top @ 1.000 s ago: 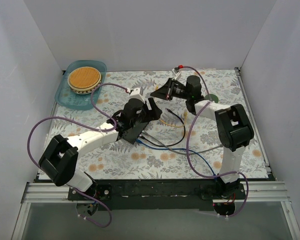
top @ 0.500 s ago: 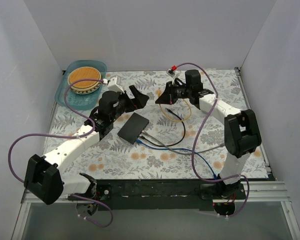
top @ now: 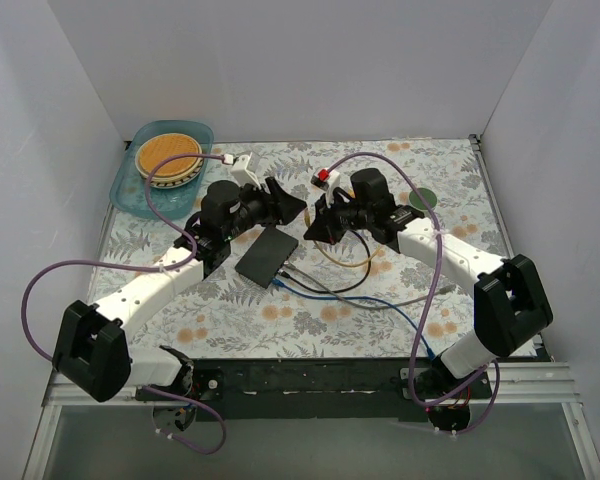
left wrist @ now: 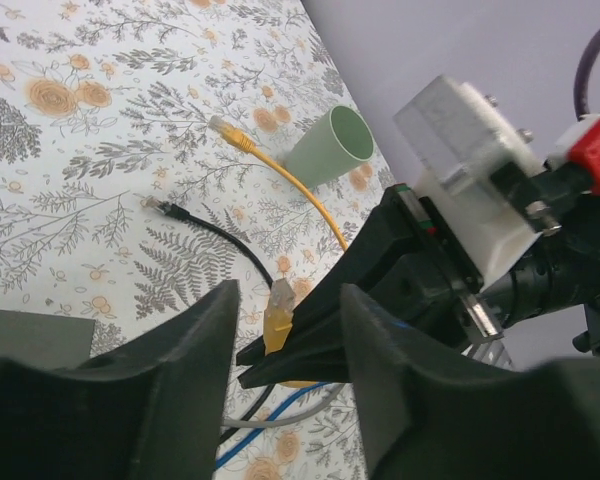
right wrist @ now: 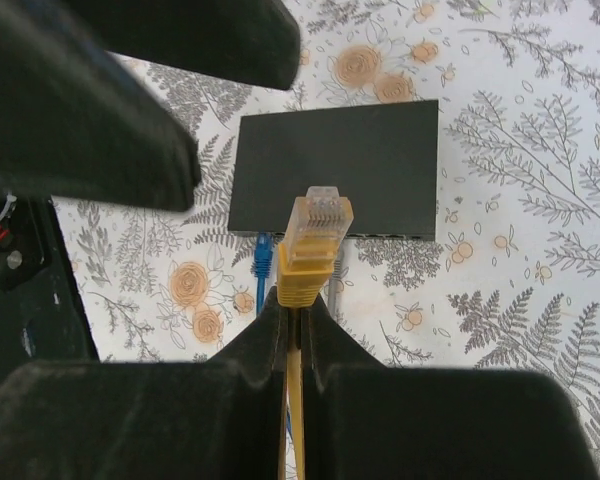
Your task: Insert the plug into the switch port
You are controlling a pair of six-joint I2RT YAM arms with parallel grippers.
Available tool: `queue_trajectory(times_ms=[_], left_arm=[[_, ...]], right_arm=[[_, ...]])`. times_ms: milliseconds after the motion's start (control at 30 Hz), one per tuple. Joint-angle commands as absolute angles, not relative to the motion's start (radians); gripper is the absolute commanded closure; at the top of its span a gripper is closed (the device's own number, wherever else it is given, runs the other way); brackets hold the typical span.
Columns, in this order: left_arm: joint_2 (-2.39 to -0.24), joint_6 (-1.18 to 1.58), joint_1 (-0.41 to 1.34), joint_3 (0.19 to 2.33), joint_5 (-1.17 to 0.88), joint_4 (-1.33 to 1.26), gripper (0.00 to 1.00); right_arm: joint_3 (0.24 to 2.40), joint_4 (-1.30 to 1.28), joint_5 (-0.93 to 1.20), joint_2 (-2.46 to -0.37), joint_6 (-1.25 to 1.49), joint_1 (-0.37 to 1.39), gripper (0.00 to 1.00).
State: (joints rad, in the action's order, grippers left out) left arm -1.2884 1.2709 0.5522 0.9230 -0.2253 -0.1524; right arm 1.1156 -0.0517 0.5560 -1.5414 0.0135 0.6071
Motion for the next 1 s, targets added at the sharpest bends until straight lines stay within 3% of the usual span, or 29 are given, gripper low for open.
queue_trajectory(times_ms=[0, 100, 733, 867, 900, 967], left_arm=[[-1.299, 1.293, 0.552, 0.939, -0.264, -0.196, 0.60], [-1.322, 1.299, 0.554, 0.943, -0.293, -0.202, 0.65], [-1.370, 1.259, 0.569, 0.971, -0.351, -0.172, 0.63], [-1.382, 1.250, 0.571, 0.976, -0.359, -0.164, 0.86], [-1.390, 1.250, 0.571, 0.982, -0.354, -0.160, 1.00], [-1.390, 1.273, 0.574, 0.985, -0.335, -0.158, 1.00]], right_arm=[[1.089, -0.023, 0.496, -1.494, -0.008, 0.623, 0.99], [1.089, -0.018, 0.492, -1.485, -0.008, 0.629, 0.99], [1.106, -0.021, 0.508, -1.479, 0.003, 0.632, 0.99], [1.108, -0.015, 0.531, -1.470, 0.006, 0.632, 0.99], [1.108, -0.014, 0.535, -1.468, 0.009, 0.632, 0.99], [1.109, -0.015, 0.537, -1.463, 0.012, 0.632, 0.99]])
